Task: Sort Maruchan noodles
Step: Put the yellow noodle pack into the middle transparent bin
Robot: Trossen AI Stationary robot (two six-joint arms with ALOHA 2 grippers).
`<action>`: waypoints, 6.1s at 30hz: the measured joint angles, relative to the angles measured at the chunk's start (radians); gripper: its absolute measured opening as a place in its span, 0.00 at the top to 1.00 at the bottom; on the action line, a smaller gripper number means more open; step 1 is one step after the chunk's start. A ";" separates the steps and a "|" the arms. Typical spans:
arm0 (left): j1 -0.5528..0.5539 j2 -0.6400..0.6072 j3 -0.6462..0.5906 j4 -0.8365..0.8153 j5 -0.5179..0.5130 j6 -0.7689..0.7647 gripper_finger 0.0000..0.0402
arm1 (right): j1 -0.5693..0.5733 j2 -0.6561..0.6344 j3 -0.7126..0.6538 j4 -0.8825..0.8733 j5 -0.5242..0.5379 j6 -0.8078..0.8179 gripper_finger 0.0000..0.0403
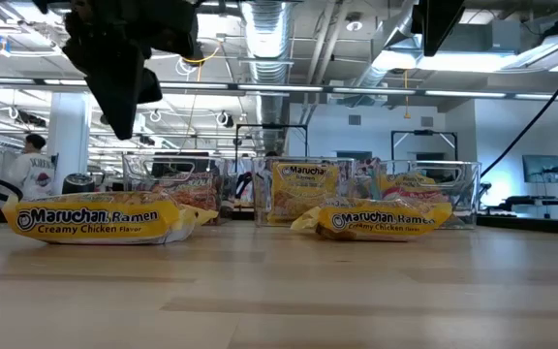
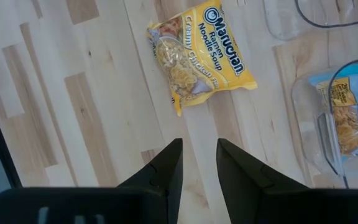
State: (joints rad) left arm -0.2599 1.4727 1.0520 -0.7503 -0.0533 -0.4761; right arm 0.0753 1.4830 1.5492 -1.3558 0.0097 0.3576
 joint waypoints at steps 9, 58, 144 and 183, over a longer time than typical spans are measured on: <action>0.119 0.000 -0.012 -0.003 0.121 -0.021 0.72 | 0.002 0.000 0.000 0.000 -0.006 0.000 0.69; 0.470 0.001 -0.257 0.140 0.427 0.292 0.64 | 0.002 0.005 0.000 0.004 -0.009 -0.018 0.70; 0.241 0.182 -0.014 0.273 0.616 0.161 1.00 | 0.250 0.004 -0.098 0.404 -0.348 -0.001 0.70; 0.192 0.180 -0.013 0.411 0.590 0.089 1.00 | 0.176 0.084 -0.624 1.333 -0.287 0.319 0.70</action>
State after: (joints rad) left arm -0.0679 1.6531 1.0389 -0.3391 0.5365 -0.3868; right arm 0.2511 1.5670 0.9248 -0.0227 -0.2771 0.6771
